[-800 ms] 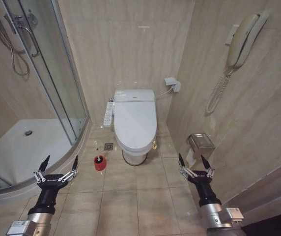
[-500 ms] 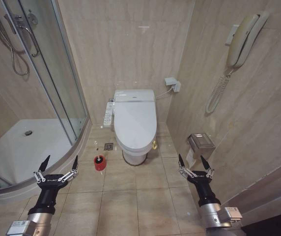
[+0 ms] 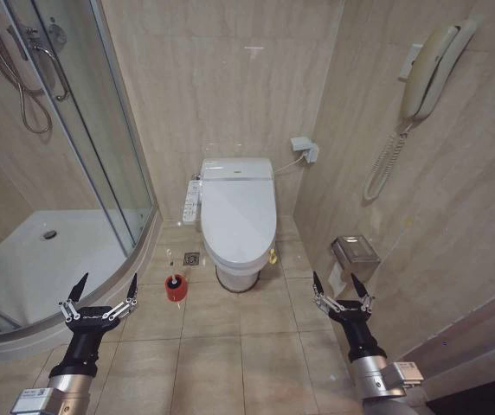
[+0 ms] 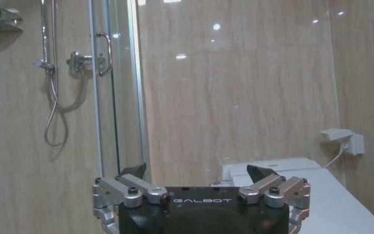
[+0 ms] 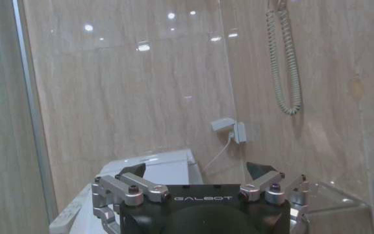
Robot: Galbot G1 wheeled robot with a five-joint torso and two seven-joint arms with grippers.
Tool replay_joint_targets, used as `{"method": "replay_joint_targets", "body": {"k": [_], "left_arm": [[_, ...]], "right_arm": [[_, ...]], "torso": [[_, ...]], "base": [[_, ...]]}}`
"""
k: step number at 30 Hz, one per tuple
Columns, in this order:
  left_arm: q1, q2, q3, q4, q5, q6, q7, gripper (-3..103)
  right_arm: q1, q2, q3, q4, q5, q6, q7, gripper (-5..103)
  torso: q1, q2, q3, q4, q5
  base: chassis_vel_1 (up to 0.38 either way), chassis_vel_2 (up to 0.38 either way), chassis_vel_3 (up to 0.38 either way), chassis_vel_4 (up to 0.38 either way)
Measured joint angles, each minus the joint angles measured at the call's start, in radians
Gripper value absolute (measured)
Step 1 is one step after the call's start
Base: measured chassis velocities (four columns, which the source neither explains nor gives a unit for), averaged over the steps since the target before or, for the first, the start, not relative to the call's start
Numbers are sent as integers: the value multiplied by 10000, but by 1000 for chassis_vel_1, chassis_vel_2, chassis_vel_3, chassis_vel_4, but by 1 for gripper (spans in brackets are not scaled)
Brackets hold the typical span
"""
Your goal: Open the toilet lid, clean the toilet bowl with a toilet brush, close the toilet lid, and flush.
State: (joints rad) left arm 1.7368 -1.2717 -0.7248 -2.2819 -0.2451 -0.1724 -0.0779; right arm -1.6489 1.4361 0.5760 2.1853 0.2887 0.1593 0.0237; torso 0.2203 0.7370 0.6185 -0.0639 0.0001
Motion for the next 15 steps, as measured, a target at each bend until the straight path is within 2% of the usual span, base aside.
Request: {"method": "replay_joint_targets", "body": {"k": [7,15], "left_arm": [[-2,0,0,0,0,0,0,100],[-3,0,0,1,0,0,0,100]], "right_arm": [[50,0,21,-17,42,44,44,100],[113,-17,186,-247,-45,343,247,100]], "torso": [[5,-3,3,0,0],[8,-4,3,0,-1]], "base": [[-163,169,162,-167],[-240,254,244,-241]]}}
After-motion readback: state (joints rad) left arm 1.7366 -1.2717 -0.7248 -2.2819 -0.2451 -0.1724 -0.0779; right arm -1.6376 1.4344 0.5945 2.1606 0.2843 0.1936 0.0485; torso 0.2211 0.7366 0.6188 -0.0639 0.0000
